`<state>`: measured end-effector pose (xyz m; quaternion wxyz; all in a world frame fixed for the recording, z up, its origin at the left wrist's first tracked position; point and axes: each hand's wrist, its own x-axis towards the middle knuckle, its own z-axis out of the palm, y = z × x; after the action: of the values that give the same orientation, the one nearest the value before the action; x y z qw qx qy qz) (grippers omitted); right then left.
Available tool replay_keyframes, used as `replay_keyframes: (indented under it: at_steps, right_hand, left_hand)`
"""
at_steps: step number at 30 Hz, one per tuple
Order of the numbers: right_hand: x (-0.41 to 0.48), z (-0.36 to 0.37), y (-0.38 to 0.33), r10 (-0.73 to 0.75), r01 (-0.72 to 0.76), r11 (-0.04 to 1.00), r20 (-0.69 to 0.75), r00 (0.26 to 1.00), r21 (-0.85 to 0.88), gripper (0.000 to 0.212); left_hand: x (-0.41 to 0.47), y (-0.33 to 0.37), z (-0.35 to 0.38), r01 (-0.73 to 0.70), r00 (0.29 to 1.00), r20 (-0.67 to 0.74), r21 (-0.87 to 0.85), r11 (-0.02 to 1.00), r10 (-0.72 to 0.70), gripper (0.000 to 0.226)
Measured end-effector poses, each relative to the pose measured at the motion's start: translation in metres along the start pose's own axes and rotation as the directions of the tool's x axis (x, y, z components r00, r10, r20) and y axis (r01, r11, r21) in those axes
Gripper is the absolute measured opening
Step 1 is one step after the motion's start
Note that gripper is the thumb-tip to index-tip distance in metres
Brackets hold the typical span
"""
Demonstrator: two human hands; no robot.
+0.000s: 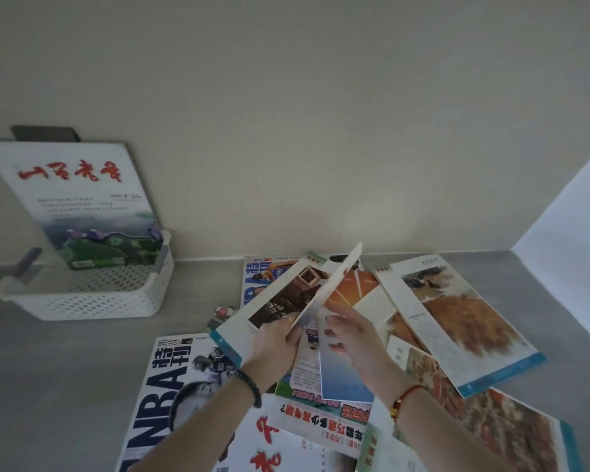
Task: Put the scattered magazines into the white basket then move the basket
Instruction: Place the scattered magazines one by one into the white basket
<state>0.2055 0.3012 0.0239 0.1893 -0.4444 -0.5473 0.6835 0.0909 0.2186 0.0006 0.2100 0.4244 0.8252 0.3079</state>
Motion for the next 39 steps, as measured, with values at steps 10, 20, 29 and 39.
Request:
replay_keyframes:
  at_steps: [10, 20, 29, 39]
  right_hand:
    - [0.015, 0.034, -0.038, -0.090, 0.057, 0.979, 0.164, 0.982, 0.194, 0.050]
    - [0.010, 0.172, -0.097, -0.413, 0.408, 0.907, 0.035, 0.910, 0.101, 0.011]
    - [0.040, 0.300, -0.146, -0.604, 0.593, 0.788, -0.027, 0.796, -0.166, 0.012]
    - [0.106, 0.351, -0.132, -0.547, 0.491, 0.825, -0.179, 0.818, -0.280, 0.020]
  left_hand:
    - [-0.034, -0.027, -0.131, -0.080, 0.995, -0.099, -0.735, 0.673, 0.011, 0.027]
    - [-0.050, -0.115, -0.260, -0.135, 0.919, -0.352, -0.705, 0.696, -0.178, 0.020]
    - [-0.014, -0.197, -0.386, -0.035, 0.877, -0.442, -0.450, 0.892, -0.189, 0.011]
    - [0.073, -0.264, -0.397, 0.042, 0.858, -0.454, -0.402, 0.915, -0.239, 0.022]
